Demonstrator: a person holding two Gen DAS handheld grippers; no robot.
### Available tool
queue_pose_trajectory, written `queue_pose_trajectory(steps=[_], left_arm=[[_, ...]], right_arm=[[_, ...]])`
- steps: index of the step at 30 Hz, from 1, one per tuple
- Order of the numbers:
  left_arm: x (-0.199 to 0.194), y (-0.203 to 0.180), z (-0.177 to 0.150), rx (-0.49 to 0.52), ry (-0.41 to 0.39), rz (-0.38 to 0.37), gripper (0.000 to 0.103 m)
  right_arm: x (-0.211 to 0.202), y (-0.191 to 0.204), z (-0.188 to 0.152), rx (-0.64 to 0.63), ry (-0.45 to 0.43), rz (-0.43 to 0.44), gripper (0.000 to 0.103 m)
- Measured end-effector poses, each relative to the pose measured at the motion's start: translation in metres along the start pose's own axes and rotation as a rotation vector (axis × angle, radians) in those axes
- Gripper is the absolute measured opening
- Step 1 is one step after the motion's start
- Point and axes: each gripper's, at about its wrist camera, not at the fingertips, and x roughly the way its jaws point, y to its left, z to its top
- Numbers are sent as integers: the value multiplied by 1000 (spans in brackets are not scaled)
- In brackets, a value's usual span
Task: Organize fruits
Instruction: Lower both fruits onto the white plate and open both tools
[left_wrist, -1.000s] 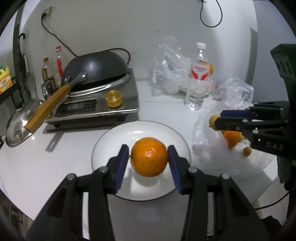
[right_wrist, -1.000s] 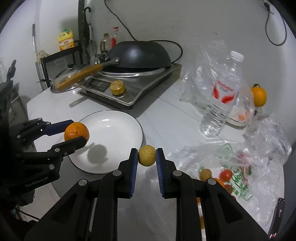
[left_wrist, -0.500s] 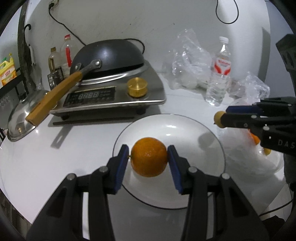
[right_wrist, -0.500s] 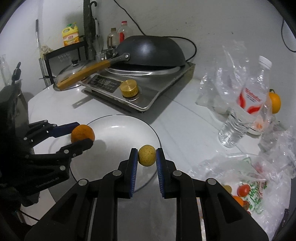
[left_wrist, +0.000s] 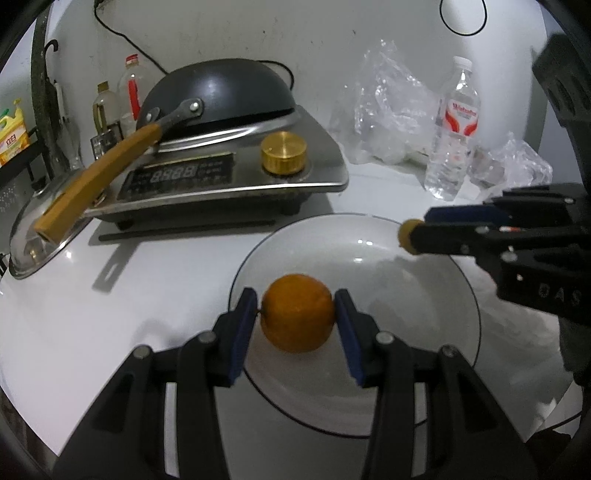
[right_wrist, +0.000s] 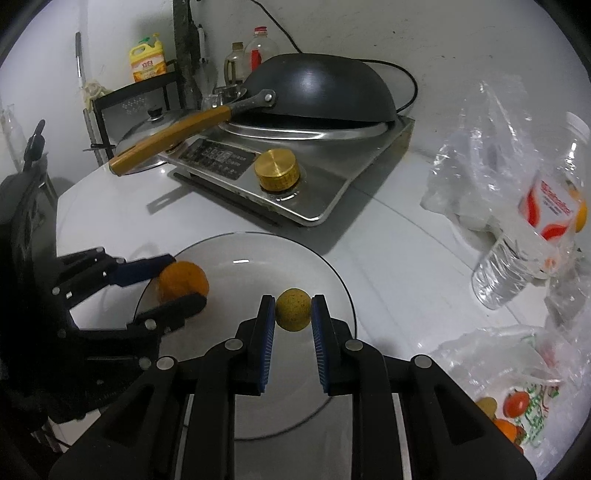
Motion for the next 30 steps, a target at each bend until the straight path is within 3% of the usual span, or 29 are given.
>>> queue_pose_trajectory(steps=[16,30], left_arm=[[5,2,-3,-21,-7,5,46],[0,11,-7,-61,-21,-49,46]], right_arm=[[40,12,17,11,37,83,21],[67,30,28,33,107,152,21]])
